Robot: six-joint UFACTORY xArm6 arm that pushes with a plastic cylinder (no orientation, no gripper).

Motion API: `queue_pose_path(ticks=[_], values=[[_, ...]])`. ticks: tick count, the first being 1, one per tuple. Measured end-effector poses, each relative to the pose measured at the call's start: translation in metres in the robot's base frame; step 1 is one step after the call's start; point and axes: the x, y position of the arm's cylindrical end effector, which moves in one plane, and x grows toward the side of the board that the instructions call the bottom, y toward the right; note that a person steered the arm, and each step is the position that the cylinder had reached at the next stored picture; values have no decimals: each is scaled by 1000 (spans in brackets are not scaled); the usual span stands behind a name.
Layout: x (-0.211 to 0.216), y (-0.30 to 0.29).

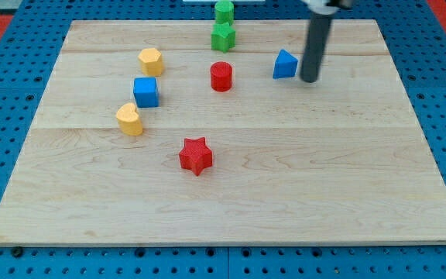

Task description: Make the blue triangle on the top of the red circle

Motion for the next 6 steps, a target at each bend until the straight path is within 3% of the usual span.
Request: queue_pose_path(ticks=[1, 2, 5, 6], values=[[-16, 57], [-26, 33], [-30, -136], [-35, -148]])
